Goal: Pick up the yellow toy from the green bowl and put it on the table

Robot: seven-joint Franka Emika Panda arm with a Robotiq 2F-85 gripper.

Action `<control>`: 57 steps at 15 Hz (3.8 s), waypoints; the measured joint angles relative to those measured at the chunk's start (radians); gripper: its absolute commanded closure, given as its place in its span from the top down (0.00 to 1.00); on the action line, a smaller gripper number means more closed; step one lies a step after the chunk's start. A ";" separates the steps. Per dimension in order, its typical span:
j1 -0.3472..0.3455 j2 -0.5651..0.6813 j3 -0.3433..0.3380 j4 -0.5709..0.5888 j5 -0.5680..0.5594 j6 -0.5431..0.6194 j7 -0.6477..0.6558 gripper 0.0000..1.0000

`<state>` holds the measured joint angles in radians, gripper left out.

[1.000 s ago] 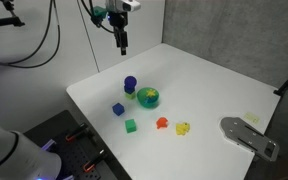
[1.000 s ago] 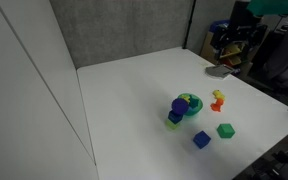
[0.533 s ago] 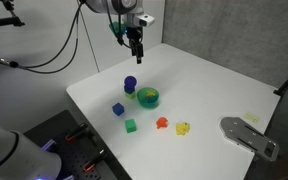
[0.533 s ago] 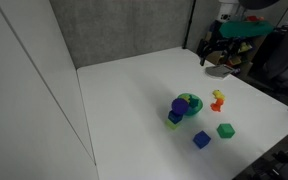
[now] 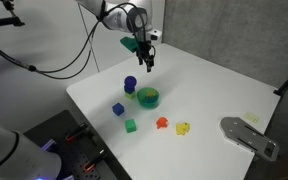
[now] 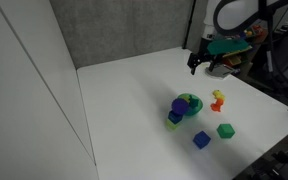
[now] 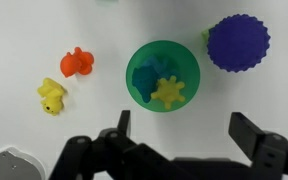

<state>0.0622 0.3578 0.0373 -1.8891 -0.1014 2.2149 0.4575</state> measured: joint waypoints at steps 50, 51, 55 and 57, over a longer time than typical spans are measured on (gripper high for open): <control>0.055 0.631 -0.083 0.601 -0.006 -0.114 -0.155 1.00; 0.054 0.631 -0.088 0.597 -0.006 -0.118 -0.155 1.00; 0.054 0.631 -0.098 0.572 -0.006 -0.136 -0.155 0.71; 0.054 0.631 -0.098 0.561 -0.006 -0.139 -0.155 0.73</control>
<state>0.1167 0.9885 -0.0610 -1.3276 -0.1077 2.0755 0.3025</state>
